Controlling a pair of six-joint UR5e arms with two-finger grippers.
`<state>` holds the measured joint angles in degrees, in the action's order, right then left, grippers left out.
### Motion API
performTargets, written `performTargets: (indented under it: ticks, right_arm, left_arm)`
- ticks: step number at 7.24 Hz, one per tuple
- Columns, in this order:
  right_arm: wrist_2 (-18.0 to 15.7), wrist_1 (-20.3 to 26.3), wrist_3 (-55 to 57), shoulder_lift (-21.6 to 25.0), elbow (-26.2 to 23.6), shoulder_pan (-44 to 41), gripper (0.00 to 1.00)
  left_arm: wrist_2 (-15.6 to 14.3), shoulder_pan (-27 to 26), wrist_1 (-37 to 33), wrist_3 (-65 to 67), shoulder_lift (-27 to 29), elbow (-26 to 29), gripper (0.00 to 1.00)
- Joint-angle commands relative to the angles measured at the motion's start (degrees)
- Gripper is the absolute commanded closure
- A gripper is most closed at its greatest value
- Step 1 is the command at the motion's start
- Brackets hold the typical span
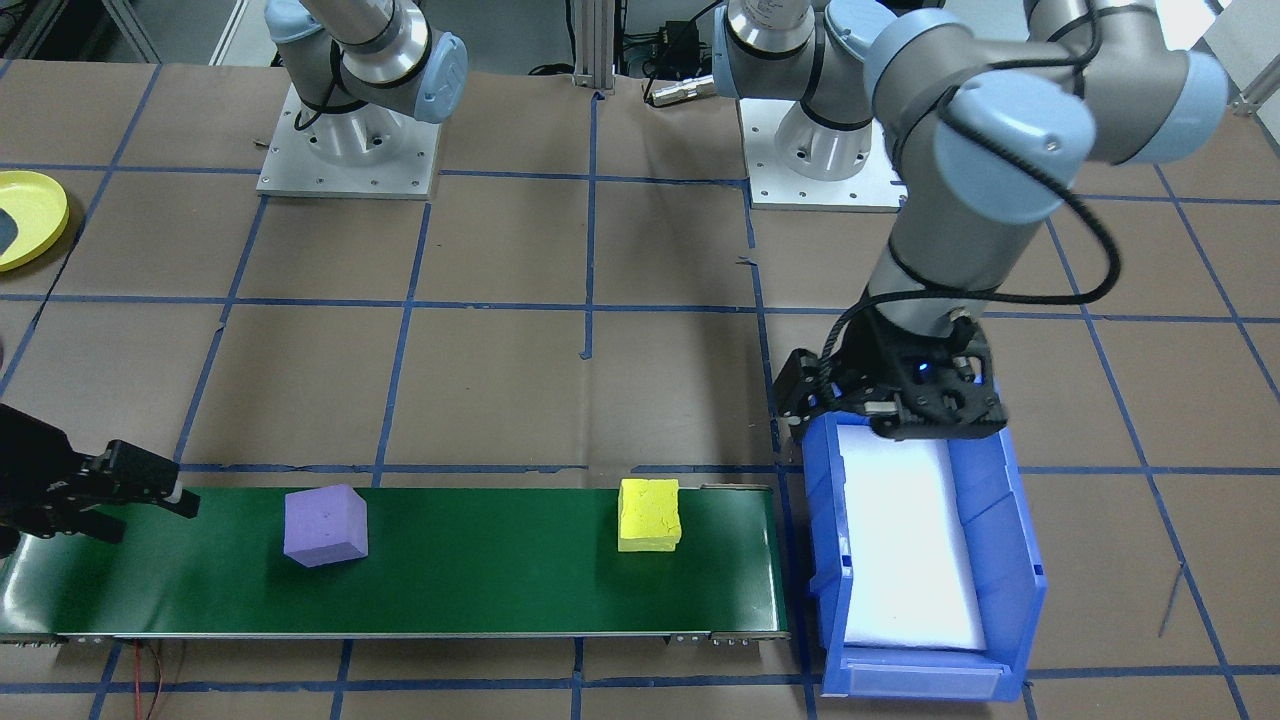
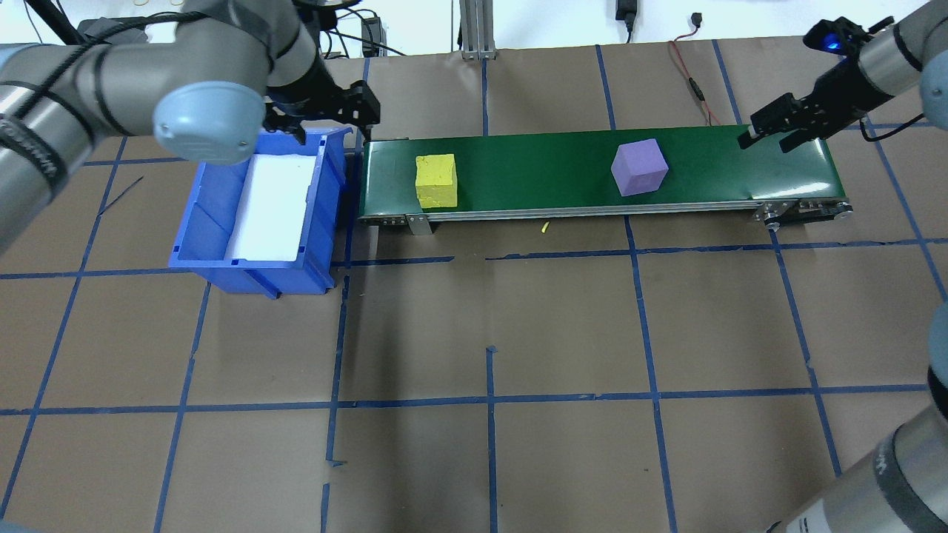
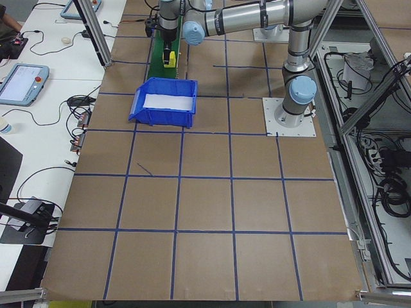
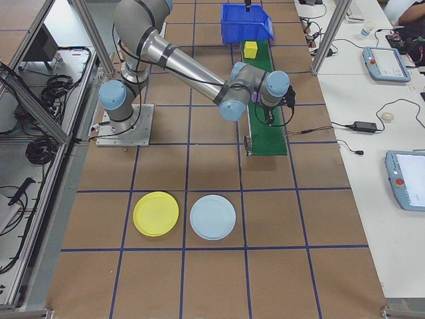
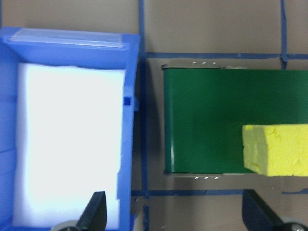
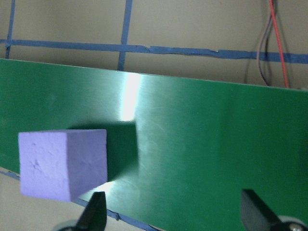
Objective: Move block left to right into plate
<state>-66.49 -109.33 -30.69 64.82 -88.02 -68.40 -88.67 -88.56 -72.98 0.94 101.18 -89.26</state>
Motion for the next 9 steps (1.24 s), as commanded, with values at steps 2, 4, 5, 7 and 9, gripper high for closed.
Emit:
performTargets:
  ticks: [2,4,5,7,9]
  right_arm:
    - [0.0,-2.8,3.4,-0.1,-1.5,-2.7,0.04]
    - [0.2,-3.0,3.5,-0.1,-2.0,-3.0,0.05]
    - [1.4,-3.3,3.7,-0.1,-2.3,-3.1,0.05]
    - [1.4,-3.6,3.3,-0.7,-2.5,-3.1,0.05]
    - [0.8,-5.7,1.0,-1.3,-4.6,-3.0,0.06]
  left_arm:
    - [-0.2,5.3,-15.1,-3.2,-11.2,0.3,0.0]
    - [0.1,4.4,-18.5,-3.2,-14.4,0.1,0.0]
    - [0.4,2.9,-18.5,-3.1,-15.3,0.1,0.0]
    - [-2.6,0.8,-18.9,-2.6,-15.5,-1.3,0.0]
    - [-1.9,1.4,-16.9,-3.1,-14.5,-1.6,0.0]
